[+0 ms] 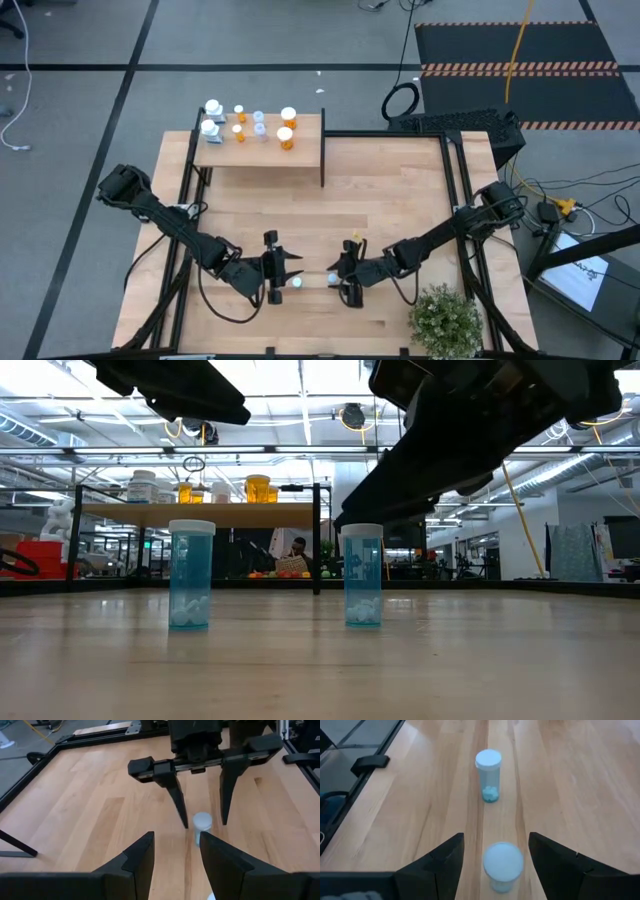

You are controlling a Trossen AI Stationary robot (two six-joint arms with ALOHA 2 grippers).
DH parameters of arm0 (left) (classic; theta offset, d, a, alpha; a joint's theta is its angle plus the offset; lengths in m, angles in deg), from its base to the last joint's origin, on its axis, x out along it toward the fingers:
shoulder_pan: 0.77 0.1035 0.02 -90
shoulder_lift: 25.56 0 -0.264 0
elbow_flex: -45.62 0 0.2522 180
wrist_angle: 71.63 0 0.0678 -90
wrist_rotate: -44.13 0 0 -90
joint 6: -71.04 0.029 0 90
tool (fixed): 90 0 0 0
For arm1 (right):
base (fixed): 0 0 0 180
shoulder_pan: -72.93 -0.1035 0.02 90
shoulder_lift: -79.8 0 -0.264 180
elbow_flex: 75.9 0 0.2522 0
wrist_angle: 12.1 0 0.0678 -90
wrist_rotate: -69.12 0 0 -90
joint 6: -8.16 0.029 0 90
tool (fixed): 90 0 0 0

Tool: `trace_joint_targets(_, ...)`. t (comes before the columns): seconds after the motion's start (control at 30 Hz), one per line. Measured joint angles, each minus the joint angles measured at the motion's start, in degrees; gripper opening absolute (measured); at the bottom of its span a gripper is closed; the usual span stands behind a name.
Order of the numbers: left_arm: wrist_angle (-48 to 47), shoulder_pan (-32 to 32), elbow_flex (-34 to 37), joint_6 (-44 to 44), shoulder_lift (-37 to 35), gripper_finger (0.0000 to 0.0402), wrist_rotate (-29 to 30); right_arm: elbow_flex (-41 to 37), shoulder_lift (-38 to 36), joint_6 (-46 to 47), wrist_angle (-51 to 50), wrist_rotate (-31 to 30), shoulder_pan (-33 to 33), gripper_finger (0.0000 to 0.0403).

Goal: Pick and place medicine bottles onto shelf by color
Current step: Put the right blue pill bottle on the shelf

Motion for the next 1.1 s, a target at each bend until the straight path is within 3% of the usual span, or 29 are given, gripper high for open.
trace_joint_targets(0.27,0.0,0.0,0.0,0.1,0.0,0.0159,-0.1,0.0,0.0,0.0,-1.3,1.6,0.6,0.0215)
trace_joint_targets(1.1,0.1,0.0,0.0,0.5,0.0,0.0159,-0.1,0.0,-2.6,-0.1,-3.6,3.0,1.3,0.0118)
